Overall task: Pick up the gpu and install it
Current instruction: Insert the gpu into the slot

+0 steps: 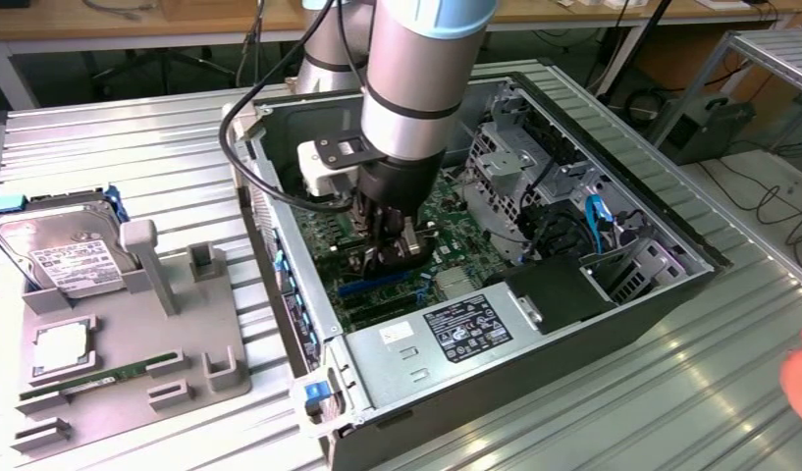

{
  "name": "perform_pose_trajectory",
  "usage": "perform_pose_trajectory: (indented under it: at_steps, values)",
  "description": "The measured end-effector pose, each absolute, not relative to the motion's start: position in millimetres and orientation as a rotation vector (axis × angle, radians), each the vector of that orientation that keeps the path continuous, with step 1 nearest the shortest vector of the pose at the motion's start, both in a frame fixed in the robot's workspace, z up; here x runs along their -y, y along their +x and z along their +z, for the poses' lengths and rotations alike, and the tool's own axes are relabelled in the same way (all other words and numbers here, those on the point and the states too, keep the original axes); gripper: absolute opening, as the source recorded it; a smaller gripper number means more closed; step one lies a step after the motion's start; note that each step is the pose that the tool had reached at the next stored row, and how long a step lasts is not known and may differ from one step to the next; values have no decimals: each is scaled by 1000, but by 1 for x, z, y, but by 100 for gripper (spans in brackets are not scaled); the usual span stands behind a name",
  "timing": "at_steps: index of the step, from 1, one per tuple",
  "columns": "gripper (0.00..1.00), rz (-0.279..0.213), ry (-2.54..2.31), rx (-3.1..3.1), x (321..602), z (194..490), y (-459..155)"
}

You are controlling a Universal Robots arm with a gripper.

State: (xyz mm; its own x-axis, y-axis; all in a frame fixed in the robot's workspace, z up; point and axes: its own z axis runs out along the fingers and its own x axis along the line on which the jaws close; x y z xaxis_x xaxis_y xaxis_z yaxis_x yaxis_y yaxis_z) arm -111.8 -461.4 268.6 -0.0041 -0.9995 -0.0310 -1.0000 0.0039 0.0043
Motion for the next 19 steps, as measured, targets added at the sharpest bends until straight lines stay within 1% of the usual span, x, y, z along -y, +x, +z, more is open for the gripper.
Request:
perform_pose_trajectory:
  at_steps: [19]
  values:
    - [26, 39, -2204, -2213, 461, 256, -112]
